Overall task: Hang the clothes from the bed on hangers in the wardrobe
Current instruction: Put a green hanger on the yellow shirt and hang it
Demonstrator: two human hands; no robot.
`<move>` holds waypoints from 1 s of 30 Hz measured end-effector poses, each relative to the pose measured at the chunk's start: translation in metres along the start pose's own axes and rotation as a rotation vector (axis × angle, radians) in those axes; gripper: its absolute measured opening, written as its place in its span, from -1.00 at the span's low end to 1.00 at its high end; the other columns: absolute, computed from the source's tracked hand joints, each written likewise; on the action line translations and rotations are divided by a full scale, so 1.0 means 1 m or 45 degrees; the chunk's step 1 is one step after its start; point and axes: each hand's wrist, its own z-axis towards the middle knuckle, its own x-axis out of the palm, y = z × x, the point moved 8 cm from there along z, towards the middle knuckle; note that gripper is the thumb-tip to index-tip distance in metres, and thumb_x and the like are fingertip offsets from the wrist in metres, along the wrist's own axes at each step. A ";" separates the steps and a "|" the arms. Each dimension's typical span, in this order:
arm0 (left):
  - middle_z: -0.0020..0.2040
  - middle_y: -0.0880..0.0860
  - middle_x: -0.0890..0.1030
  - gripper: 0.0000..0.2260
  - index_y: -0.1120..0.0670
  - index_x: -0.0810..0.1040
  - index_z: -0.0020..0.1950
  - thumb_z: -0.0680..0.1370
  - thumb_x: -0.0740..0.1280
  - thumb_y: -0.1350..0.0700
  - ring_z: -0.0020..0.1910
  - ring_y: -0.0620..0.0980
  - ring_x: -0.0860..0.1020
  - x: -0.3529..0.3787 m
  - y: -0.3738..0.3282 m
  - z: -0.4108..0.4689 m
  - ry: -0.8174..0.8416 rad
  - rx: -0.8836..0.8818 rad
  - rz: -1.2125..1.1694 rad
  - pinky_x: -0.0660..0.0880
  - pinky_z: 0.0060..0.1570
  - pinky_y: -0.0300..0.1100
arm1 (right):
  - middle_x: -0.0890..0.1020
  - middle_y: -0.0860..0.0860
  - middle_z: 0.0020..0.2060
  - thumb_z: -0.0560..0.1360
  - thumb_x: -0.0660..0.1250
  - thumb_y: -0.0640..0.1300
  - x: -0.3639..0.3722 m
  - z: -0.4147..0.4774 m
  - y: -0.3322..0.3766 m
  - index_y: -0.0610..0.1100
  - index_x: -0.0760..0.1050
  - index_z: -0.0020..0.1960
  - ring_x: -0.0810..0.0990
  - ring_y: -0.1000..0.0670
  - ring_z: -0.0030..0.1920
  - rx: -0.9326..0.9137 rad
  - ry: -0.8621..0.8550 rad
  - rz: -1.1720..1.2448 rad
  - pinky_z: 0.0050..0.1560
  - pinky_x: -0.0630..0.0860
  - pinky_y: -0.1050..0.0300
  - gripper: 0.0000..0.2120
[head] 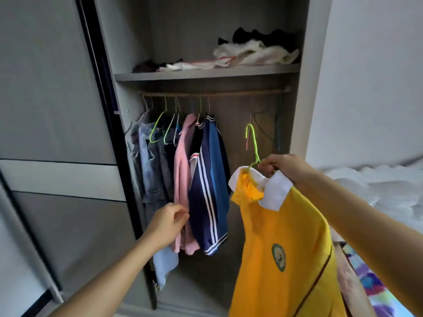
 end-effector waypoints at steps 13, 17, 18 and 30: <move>-0.07 -0.10 0.51 -0.84 0.01 0.61 0.10 0.57 0.29 0.06 -0.04 -0.11 0.51 -0.021 0.030 0.231 -0.087 0.157 0.100 0.40 -0.01 -0.22 | 0.40 -0.14 -0.31 0.45 0.20 -0.37 0.083 0.260 0.064 -0.26 0.49 -0.24 0.37 -0.11 -0.33 -0.161 -0.177 0.064 -0.34 0.35 0.04 -0.85; -0.04 -0.09 0.51 -0.82 0.03 0.60 0.14 0.58 0.29 0.06 -0.04 -0.12 0.50 -0.033 0.037 0.294 -0.162 0.221 0.089 0.36 -0.02 -0.25 | 0.45 -0.09 -0.52 0.42 0.24 -0.38 0.092 0.339 0.106 -0.22 0.42 -0.32 0.40 -0.05 -0.48 -0.213 -0.302 0.071 -0.57 0.30 0.28 -0.83; -0.03 -0.09 0.51 -0.82 0.02 0.59 0.14 0.58 0.29 0.05 -0.05 -0.12 0.50 -0.034 0.041 0.305 -0.169 0.232 0.091 0.37 -0.02 -0.23 | 0.45 -0.08 -0.56 0.42 0.23 -0.39 0.095 0.356 0.116 -0.23 0.43 -0.31 0.40 -0.04 -0.51 -0.229 -0.326 0.075 -0.64 0.26 0.31 -0.84; 0.01 -0.09 0.53 -0.78 0.00 0.59 0.17 0.56 0.31 0.02 0.03 -0.07 0.54 -0.046 0.070 0.412 -0.080 0.539 0.087 0.48 0.05 -0.10 | 0.32 0.02 -0.76 0.52 0.27 -0.26 0.142 0.474 0.105 -0.22 0.40 -0.37 0.26 0.10 -0.78 -0.156 -0.364 -0.291 -0.72 0.12 0.36 -0.71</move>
